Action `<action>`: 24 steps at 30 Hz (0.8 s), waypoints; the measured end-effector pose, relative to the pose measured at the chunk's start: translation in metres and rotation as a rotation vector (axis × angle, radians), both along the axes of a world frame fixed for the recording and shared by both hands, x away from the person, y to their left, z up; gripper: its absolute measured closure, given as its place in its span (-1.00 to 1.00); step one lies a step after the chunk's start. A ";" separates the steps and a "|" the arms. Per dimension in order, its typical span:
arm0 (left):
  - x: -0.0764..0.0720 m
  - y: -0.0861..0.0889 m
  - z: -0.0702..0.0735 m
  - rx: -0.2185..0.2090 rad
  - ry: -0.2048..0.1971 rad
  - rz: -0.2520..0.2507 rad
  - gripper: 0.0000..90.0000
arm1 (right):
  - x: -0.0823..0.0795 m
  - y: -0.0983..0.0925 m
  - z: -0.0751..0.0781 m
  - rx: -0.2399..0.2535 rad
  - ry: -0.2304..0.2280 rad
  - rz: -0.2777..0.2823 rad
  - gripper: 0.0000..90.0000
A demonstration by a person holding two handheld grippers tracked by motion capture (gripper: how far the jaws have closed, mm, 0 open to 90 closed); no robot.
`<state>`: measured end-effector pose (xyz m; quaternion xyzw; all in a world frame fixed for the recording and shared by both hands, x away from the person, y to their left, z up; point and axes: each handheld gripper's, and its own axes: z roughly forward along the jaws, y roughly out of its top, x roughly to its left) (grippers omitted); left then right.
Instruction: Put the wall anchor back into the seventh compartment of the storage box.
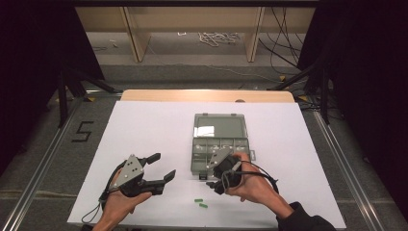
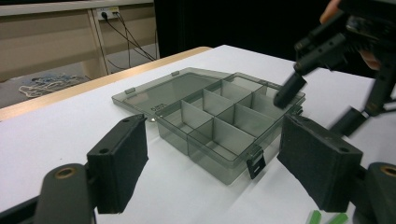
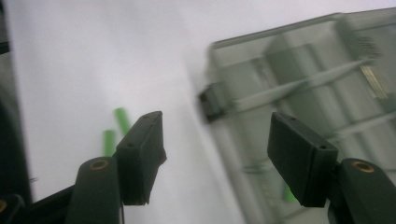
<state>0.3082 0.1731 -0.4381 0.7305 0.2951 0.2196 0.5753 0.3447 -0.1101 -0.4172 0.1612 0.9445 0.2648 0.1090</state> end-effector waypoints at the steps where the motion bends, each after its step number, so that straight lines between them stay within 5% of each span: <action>1: 0.000 0.000 0.000 -0.001 -0.001 0.000 -0.49 | -0.003 0.002 -0.003 0.000 0.015 0.020 -0.17; 7: 0.000 0.000 0.000 -0.001 -0.006 0.000 -0.49 | -0.018 0.012 -0.014 -0.042 0.063 0.070 -0.15; 24: 0.000 0.000 0.000 0.000 -0.006 0.001 -0.49 | -0.029 0.024 -0.026 -0.095 0.109 0.130 -0.02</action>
